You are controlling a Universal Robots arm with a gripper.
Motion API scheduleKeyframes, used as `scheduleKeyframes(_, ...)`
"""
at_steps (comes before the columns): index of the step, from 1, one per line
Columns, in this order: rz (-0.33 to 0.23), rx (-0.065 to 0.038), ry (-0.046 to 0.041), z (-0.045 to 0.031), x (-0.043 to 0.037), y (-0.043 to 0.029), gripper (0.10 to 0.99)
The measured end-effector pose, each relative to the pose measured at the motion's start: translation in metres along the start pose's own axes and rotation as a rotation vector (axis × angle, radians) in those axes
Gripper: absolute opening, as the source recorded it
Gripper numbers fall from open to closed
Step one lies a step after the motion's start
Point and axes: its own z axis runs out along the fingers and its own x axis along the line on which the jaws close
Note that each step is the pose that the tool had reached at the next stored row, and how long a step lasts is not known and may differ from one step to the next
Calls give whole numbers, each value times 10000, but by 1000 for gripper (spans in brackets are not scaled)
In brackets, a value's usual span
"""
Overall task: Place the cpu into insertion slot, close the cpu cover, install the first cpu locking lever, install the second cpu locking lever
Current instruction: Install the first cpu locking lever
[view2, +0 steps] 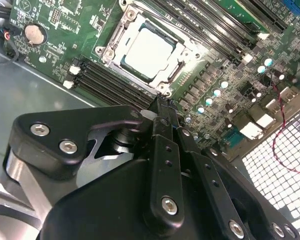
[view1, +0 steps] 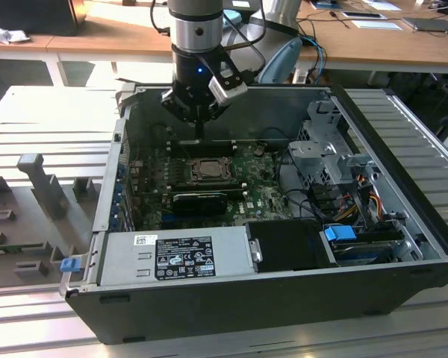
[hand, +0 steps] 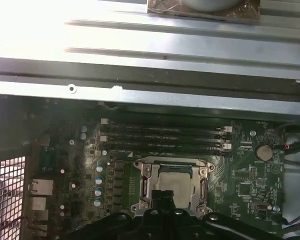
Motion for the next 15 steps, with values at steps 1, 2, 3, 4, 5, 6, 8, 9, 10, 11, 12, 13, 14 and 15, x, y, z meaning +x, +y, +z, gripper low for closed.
scheduleKeyframes(1, -117, -5, 5, 0, 0, 0, 106)
scheduleKeyframes(2, -270, -11, 13, 0, 0, 0, 106)
scheduleKeyframes(3, -372, -16, 18, 0, 0, 0, 106)
scheduleKeyframes(4, -436, -18, 21, 0, 0, 0, 106)
scheduleKeyframes(5, -519, -22, 25, 0, 0, 0, 106)
scheduleKeyframes(6, -589, -25, 28, 0, 0, 0, 106)
scheduleKeyframes(8, -798, -34, 38, 0, 0, 0, 106)
scheduleKeyframes(9, -948, -40, 45, 0, 0, 0, 106)
scheduleKeyframes(10, -1079, -46, 51, 0, 0, 0, 106)
scheduleKeyframes(11, -1281, -56, 60, 0, 2, 0, 106)
scheduleKeyframes(12, -1541, -66, 73, 0, 4, 0, 106)
scheduleKeyframes(13, -1700, -72, 80, 0, 4, 0, 106)
scheduleKeyframes(14, -1726, -74, 81, -1, 5, -6, 106)
scheduleKeyframes(15, -1734, -73, 84, -2, 17, -7, 106)
